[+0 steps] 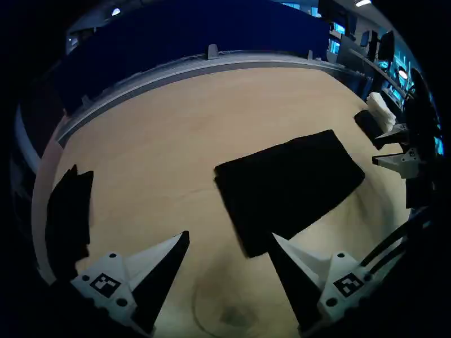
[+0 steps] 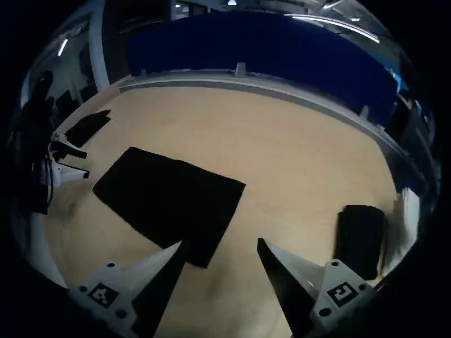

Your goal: Fold towel

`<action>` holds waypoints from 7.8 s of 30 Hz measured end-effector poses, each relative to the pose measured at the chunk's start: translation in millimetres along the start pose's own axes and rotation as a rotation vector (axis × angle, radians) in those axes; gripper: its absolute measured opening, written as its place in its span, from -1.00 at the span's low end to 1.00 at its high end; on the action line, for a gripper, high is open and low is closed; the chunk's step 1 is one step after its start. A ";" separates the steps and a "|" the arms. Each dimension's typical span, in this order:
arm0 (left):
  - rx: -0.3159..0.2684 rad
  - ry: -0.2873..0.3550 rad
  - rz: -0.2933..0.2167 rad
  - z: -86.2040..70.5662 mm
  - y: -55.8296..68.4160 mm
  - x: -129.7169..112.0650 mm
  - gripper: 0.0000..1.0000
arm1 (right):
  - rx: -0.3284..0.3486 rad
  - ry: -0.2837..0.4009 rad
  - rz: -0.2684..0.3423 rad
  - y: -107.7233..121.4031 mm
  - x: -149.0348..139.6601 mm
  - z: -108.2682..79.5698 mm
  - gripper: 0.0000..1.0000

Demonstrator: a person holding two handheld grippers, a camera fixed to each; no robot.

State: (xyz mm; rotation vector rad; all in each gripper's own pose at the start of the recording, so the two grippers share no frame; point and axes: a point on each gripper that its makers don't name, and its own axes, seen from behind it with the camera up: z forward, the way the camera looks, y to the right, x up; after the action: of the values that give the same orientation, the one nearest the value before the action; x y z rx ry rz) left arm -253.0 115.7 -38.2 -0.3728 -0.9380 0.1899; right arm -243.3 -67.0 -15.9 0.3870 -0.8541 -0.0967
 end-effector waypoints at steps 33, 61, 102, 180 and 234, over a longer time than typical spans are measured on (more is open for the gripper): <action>0.057 -0.009 -0.144 -51.6 -11.2 -71.9 0.97 | 0.096 -0.099 -0.129 -34.5 -51.2 16.7 0.56; 0.048 -0.020 -0.143 -46.5 -3.8 -76.6 0.97 | 0.127 -0.104 -0.106 -34.0 -49.5 25.6 -0.78; 0.018 0.057 -0.174 -65.7 0.2 -56.9 0.97 | 0.142 0.113 -0.248 -77.5 97.7 -8.7 -0.80; 0.064 0.093 -0.351 -95.7 -20.2 -78.4 0.97 | 0.260 -0.052 -0.364 -189.4 16.9 61.0 0.55; 0.061 0.092 -0.342 -96.3 -5.7 -67.7 0.97 | 0.243 0.023 -0.249 -166.6 41.5 50.6 -0.90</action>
State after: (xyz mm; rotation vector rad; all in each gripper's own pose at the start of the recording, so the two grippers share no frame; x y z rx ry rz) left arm -213.9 66.8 -138.0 -0.1593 -0.8885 -0.1104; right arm -242.3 -245.9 -17.9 0.7209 -0.7943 -0.2197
